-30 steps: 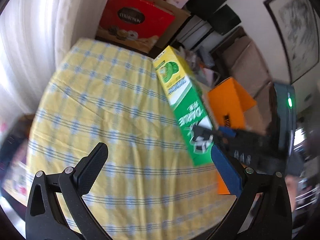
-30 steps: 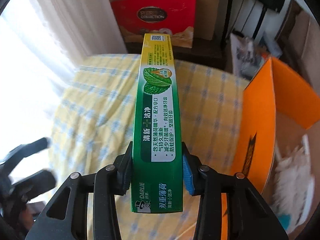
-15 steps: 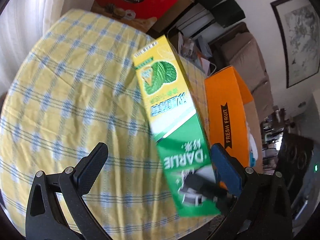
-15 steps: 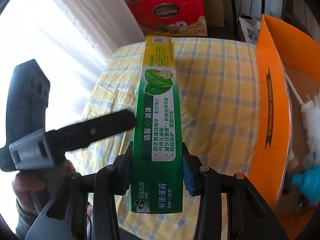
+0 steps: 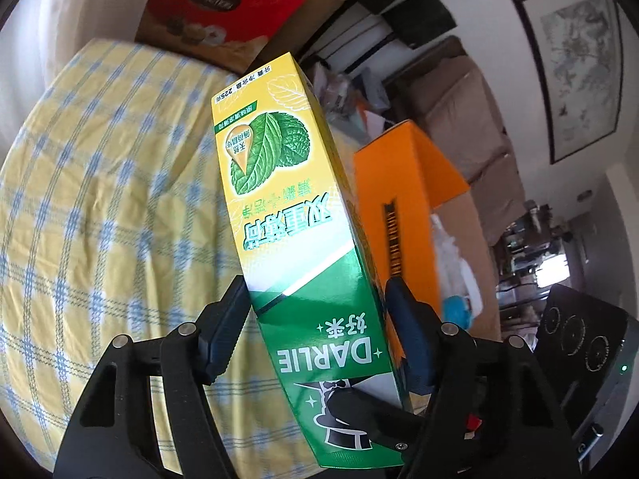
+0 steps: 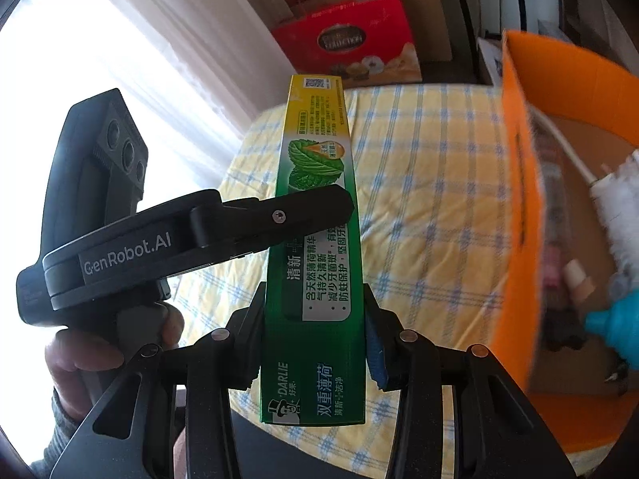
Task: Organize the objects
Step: 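Lift and carry the toothpaste box over the orange box with the right tool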
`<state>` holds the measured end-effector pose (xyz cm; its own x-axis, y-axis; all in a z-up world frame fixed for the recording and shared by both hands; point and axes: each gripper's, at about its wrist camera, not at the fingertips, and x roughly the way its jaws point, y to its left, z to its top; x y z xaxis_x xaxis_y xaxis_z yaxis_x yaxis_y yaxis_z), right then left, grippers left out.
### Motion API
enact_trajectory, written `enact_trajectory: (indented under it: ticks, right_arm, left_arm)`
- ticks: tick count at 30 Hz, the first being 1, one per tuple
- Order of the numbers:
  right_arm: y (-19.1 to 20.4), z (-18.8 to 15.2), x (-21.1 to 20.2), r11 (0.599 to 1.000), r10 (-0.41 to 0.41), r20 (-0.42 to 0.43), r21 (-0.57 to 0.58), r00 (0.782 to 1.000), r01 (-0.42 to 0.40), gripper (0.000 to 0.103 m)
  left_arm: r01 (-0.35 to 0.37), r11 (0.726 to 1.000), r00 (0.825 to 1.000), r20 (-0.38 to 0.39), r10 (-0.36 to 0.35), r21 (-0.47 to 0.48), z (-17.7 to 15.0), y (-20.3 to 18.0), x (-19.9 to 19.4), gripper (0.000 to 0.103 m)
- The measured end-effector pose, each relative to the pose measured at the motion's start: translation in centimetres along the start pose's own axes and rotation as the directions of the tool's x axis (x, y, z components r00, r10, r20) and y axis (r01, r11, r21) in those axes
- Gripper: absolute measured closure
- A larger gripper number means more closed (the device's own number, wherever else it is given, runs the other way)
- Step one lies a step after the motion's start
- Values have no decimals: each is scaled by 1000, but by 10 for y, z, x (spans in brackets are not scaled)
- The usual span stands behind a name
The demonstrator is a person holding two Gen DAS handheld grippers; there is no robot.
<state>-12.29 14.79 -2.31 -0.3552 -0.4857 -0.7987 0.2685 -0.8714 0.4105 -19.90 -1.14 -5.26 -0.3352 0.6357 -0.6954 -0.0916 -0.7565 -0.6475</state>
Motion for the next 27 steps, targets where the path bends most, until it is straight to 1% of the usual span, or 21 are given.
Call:
enact_trajectory:
  ticks: [5,10,17,20,22,27]
  right_arm:
    - [-5,7,-32,1000,-12,54,-1,998,12,61]
    - [-18,9,-63,999,-23,99,26,995,21,61]
    - [-55,11,-102,995,-61,153,92,986,47,61]
    - [-76,13,-113,989,-81,160,132,984,60,61]
    - [-85,11,-118,986,-97,161,147,982,74,61]
    - [-109,8,-119,979,-110,143,186,984,83,60]
  left_arm:
    - [11,999,1000,16,-12,53,9,-34,-6,37]
    - [14,994,1000,16,-16,112,14,-71,-1,37]
    - [16,980,1000,-11,-14,200,15,-128,24,38]
    - [14,975,999,-38,-5,224,13,-144,39,38]
    - [14,974,999,-53,-2,228,11,-149,47,39]
    - [-2,972,997,-80,22,236,8,-162,70,39]
